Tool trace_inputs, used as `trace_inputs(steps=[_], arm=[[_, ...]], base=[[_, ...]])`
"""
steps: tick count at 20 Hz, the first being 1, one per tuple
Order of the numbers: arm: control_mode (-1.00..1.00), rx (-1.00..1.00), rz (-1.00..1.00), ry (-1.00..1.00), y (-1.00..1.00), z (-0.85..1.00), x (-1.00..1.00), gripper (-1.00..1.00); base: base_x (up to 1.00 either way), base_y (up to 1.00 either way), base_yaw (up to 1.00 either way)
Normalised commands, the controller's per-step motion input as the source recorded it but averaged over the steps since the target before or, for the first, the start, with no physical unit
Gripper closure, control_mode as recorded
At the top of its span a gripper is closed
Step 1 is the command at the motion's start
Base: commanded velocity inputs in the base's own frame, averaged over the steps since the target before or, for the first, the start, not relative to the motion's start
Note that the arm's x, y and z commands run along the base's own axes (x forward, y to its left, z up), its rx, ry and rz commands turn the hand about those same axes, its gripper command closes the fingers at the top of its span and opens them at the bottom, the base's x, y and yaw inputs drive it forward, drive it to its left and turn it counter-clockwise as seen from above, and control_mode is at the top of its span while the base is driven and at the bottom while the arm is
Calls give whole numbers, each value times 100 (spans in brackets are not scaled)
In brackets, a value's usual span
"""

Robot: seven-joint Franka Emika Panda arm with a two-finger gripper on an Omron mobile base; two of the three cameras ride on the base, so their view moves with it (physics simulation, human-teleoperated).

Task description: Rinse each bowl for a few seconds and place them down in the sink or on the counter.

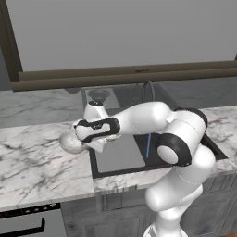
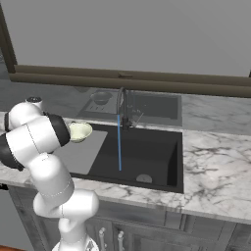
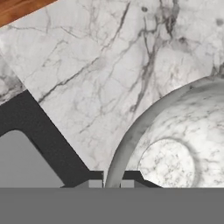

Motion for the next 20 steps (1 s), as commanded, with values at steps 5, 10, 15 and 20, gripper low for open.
trace_inputs(steps=[5,10,15,20], arm=[[-100,0,2,8,0,-7,-1,100],[-100,0,3,6,0,-14,-6,100],[-100,-1,3,2,6,-13,-8,100],[-100,-4,5,0,11,-13,-10,100]], base=[[0,0,0],[0,0,0],[0,0,0],[0,0,0]])
